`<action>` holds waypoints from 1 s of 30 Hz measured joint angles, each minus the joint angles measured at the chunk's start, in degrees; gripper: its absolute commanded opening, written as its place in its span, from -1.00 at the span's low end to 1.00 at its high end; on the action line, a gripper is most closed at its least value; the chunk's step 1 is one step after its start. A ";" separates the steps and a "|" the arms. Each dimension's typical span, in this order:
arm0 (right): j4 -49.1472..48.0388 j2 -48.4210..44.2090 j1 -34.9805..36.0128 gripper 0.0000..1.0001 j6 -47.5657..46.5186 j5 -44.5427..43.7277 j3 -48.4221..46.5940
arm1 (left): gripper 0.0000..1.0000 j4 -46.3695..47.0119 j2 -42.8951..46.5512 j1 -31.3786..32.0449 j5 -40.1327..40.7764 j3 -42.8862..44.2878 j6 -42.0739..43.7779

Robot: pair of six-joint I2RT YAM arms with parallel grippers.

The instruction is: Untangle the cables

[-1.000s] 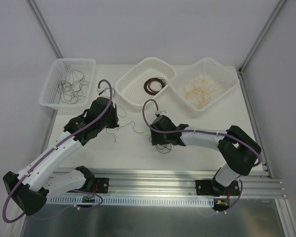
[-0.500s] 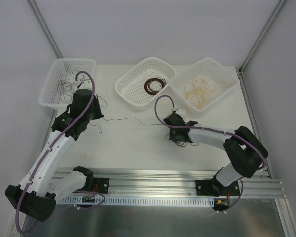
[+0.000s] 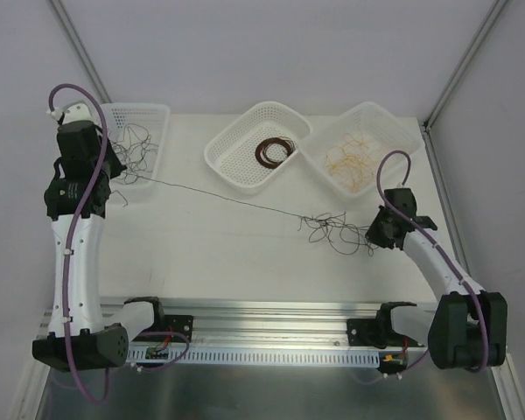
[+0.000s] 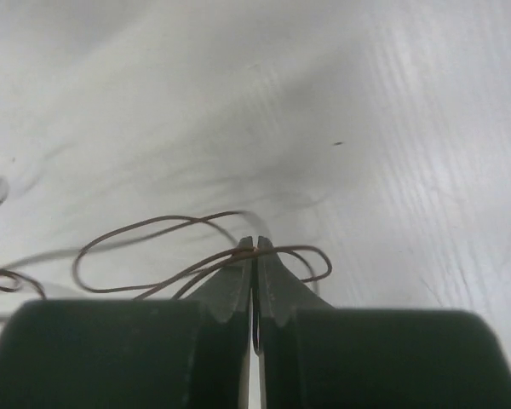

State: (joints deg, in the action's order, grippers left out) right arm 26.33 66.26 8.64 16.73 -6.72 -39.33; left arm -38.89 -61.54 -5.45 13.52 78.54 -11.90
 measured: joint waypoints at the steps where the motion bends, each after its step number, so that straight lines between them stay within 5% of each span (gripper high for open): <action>1: 0.70 -0.28 -2.47 -0.99 -0.33 1.22 0.00 | -1.00 -0.35 -0.59 -0.76 -0.02 1.75 0.33; 9: 5.42 -0.31 -12.50 -0.99 -1.01 7.19 -0.13 | -1.00 -1.49 -2.75 -4.81 -0.20 10.49 1.66; 16: 6.78 -0.42 -10.80 -0.97 -3.28 8.46 -1.11 | -1.00 -0.87 1.42 -5.11 -12.17 -2.36 -0.52; 19: 8.09 -0.26 -6.82 -0.49 -5.11 8.33 -2.69 | -1.00 -1.25 2.58 -5.09 -16.92 -10.25 -1.33; 20: 8.44 -0.17 -4.76 -0.18 -5.81 8.24 -3.52 | -1.00 -1.20 2.86 -5.11 -18.18 -12.74 -1.55; 23: 9.18 -0.07 2.69 0.10 -8.20 6.99 -6.38 | -1.00 -1.57 4.04 -5.11 -21.05 -17.97 -2.08; 30: 9.05 0.17 17.90 0.17 -14.03 5.07 -14.45 | -1.00 -1.38 8.15 -5.09 -25.53 -21.29 -2.47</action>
State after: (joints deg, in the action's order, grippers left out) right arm 35.38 66.43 26.55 2.70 -1.65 -53.78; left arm -40.27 -53.39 -10.55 -12.01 57.25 -14.37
